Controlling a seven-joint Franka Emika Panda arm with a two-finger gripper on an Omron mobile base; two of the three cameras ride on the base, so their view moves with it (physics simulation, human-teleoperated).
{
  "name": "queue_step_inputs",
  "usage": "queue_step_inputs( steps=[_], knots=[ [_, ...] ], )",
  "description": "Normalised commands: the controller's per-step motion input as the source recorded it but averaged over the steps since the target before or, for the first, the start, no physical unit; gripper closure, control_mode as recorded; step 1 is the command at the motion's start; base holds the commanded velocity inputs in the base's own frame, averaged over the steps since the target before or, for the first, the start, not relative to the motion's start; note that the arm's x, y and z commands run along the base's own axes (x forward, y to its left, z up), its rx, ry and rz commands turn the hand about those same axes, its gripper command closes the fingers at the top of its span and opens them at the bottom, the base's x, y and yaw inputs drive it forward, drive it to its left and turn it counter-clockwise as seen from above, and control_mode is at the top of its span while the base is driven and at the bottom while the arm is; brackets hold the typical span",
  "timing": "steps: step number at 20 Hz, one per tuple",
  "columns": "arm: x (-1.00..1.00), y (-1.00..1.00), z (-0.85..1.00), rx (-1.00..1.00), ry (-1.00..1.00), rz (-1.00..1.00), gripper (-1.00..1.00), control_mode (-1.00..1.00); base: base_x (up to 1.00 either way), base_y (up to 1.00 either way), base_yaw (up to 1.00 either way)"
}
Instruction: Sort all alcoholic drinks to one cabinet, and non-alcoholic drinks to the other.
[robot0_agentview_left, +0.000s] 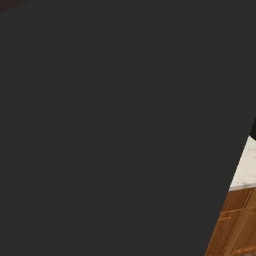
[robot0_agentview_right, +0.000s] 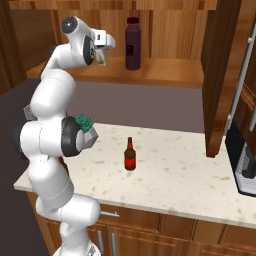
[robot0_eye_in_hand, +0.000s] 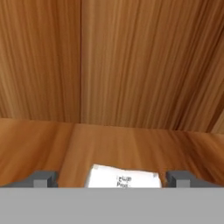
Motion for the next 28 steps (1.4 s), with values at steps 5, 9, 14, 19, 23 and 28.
queue_step_inputs(
  steps=[5,9,14,19,23,28],
  knots=[
    [0.23,-0.07,-0.03,0.0,0.0,-0.01,-1.0,-1.0,0.0,0.0,0.0],
    [0.22,-0.04,0.0,0.0,-0.01,-0.01,-1.0,-1.0,0.0,0.0,0.0],
    [0.2,0.0,0.0,0.0,-0.01,-0.01,-1.0,-1.0,0.0,0.0,0.0],
    [0.15,0.0,-0.01,0.0,-0.02,-0.01,-1.0,-1.0,0.0,0.0,0.0],
    [0.06,0.0,0.0,0.0,-0.02,-0.01,-1.0,-1.0,0.0,0.0,0.0],
    [-0.02,-0.01,0.0,0.0,-0.03,-0.01,-1.0,-1.0,0.0,0.0,0.0]
  ],
)
